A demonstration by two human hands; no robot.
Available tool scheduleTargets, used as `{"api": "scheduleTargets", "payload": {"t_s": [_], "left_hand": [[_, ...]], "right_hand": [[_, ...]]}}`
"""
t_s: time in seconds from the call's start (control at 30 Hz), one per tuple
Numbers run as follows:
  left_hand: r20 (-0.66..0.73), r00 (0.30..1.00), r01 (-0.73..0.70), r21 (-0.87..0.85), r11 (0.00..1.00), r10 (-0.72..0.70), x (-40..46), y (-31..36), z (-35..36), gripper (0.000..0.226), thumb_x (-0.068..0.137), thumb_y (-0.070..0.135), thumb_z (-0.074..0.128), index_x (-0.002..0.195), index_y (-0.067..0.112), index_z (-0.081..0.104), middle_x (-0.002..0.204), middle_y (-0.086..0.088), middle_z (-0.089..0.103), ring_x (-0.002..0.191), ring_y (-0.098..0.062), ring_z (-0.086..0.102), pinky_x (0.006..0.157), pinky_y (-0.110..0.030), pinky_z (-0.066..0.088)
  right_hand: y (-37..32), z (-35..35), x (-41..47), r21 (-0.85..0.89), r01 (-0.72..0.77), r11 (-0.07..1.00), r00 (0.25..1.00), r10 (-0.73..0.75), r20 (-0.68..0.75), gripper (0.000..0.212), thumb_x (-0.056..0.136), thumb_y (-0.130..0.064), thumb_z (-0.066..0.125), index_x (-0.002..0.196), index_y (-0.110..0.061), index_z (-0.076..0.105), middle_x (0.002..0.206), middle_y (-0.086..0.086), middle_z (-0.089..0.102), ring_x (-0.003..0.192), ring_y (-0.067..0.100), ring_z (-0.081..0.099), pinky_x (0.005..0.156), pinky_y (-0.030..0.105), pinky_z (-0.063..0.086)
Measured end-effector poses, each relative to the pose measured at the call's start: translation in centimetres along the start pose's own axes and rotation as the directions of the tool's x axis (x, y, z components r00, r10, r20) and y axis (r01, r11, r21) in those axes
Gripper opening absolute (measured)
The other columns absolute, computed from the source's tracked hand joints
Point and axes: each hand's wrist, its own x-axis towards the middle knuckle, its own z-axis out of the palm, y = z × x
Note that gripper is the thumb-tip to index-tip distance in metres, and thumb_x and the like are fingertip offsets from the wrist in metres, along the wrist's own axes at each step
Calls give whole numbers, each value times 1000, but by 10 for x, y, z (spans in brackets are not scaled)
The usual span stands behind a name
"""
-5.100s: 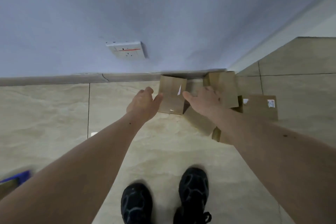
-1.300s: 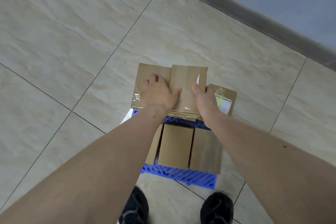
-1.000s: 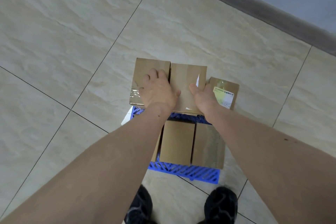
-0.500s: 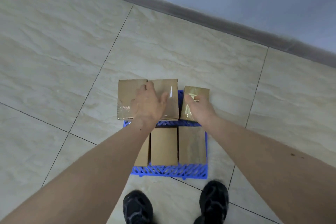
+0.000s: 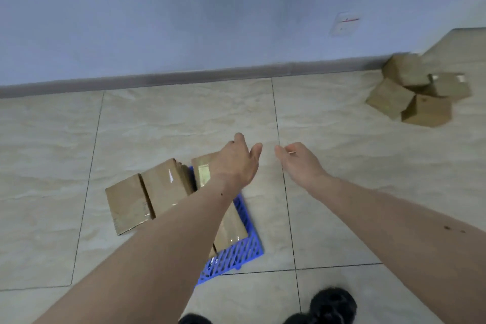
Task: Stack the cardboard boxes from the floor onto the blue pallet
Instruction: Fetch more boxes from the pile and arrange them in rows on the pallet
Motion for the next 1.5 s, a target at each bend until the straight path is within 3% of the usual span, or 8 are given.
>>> {"api": "scheduleTargets", "payload": {"t_s": [0.2,0.37,0.57,0.73,0.87,1.17,1.5], "left_hand": [[56,992,-111,16,994,110,-2,130,37,54,98,56,30,129,14,44,127,-7,52,114,-29,54,90,-42,44],[104,983,-155,40,987,150,0,226,68,53,98,56,30,129,15,44,129,-3,49,116,-27,54,89,-41,44],[154,969,-207,79,975,193,15,318,102,53,97,56,32,128,15,46,127,-4,51,117,-26,53,90,-42,43],[183,954,-260,118,958,237,42,382,119,52,98,56,31,128,16,46,125,-3,51,114,-25,54,87,-40,44],[206,941,-301,147,942,268,82,433,128,51,98,55,32,127,15,46,124,-3,52,111,-25,56,86,-41,47],[271,923,-335,215,917,274,176,555,156,50,97,54,32,126,16,46,123,-4,53,109,-26,56,85,-43,49],[274,939,-268,206,941,207,259,670,231,44,98,51,34,118,16,51,122,-6,55,108,-28,55,76,-37,40]], "right_hand": [[58,-121,5,92,-47,995,996,53,-71,53,89,-57,52,123,-16,54,113,1,63,105,24,63,98,42,47],[110,-218,15,61,-73,995,995,77,-66,52,92,-53,53,125,-13,54,114,2,62,108,25,61,100,41,45],[162,-320,30,46,-136,990,982,140,-125,50,96,-50,50,130,-14,50,119,1,56,114,23,54,91,30,40],[191,-387,56,54,-176,983,974,182,-135,50,96,-49,50,132,-14,48,124,3,55,114,22,52,90,30,39],[197,-441,95,52,-189,981,967,195,-161,49,97,-48,50,133,-14,47,123,4,56,106,20,50,90,31,40],[211,-552,198,56,-245,968,947,251,-201,50,96,-45,52,134,-14,48,127,5,57,118,24,52,97,34,40],[257,-656,338,-173,-193,966,976,172,-131,54,93,-50,51,135,-17,46,129,5,53,116,23,53,91,34,43]]}}
